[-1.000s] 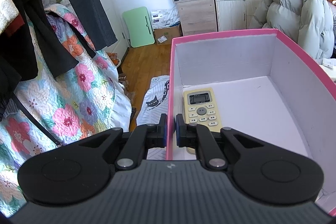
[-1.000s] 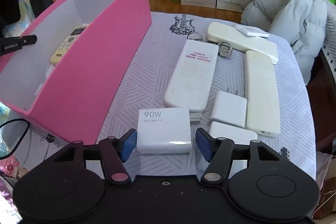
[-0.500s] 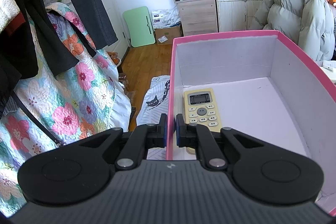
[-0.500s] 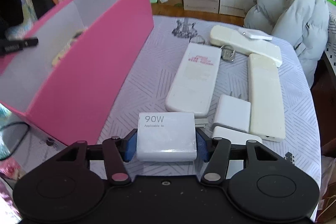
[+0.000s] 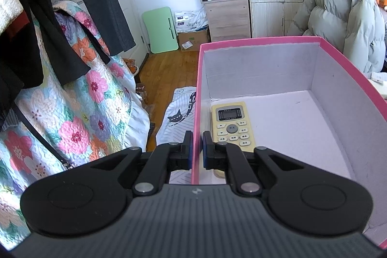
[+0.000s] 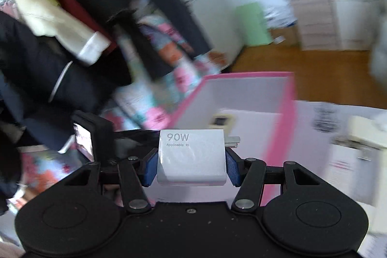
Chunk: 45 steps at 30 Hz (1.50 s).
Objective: Organize rigid objects
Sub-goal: 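Lower the large white charger into the pink box and open the right gripper, then return the right gripper to the table and grasp the white square charger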
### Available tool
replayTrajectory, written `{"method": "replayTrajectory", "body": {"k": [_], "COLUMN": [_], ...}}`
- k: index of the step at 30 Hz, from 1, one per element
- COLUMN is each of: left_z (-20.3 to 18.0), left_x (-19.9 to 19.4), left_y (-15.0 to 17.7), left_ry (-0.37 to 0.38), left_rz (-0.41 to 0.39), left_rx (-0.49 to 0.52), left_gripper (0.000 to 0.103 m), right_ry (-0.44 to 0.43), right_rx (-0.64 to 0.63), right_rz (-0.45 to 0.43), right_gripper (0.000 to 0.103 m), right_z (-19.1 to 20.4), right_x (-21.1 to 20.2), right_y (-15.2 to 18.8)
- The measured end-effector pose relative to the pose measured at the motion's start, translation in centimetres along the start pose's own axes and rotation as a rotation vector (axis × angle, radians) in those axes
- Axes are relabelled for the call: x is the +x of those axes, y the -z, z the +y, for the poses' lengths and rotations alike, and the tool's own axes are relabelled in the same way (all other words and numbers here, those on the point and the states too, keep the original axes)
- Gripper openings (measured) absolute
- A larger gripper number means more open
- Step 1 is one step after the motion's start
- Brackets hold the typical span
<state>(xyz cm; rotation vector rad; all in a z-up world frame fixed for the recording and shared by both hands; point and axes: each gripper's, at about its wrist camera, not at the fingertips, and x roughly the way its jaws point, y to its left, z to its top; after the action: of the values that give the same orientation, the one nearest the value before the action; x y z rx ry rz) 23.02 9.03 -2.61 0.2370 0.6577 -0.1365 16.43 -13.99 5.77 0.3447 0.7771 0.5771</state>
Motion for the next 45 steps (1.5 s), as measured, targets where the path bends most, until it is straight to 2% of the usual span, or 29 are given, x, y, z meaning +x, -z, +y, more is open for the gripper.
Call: {"method": "replayTrajectory", "body": {"k": [4, 8, 14, 22, 27, 30, 34, 40, 45], "left_z": [0.2, 0.3, 0.4, 0.5, 0.2, 0.2, 0.2, 0.2, 0.1], "left_x": [0.0, 0.0, 0.0, 0.0, 0.1, 0.2, 0.2, 0.2, 0.3], "left_y": [0.0, 0.0, 0.1, 0.2, 0.1, 0.0, 0.0, 0.0, 0.0], "left_ry": [0.004, 0.010, 0.017, 0.019, 0.014, 0.011, 0.011, 0.009, 0.007], "left_rz": [0.001, -0.005, -0.001, 0.001, 0.003, 0.006, 0.010, 0.013, 0.014], "left_rx": [-0.007, -0.008, -0.020, -0.022, -0.008, -0.010, -0.011, -0.009, -0.006], "left_gripper": [0.007, 0.006, 0.006, 0.006, 0.006, 0.006, 0.006, 0.007, 0.007], "right_ry": [0.080, 0.050, 0.044, 0.052, 0.013, -0.045, -0.059, 0.017, 0.182], "right_rx": [-0.062, 0.043, 0.196, 0.352, 0.337, 0.341, 0.249, 0.147, 0.156], "right_rz": [0.180, 0.331, 0.430, 0.468, 0.421, 0.401, 0.325, 0.145, 0.042], "right_gripper": [0.061, 0.061, 0.061, 0.064, 0.066, 0.066, 0.066, 0.065, 0.065], "right_z": [-0.1, -2.7, -4.5, -5.0, -5.1, -4.8, -3.6, -3.7, -6.9], "right_x": [6.5, 11.3, 15.3, 17.9, 16.1, 13.9, 10.0, 1.1, -5.4], "right_y": [-1.6, -2.7, -3.1, -1.8, -2.4, -2.6, -2.7, -1.2, 1.4]}}
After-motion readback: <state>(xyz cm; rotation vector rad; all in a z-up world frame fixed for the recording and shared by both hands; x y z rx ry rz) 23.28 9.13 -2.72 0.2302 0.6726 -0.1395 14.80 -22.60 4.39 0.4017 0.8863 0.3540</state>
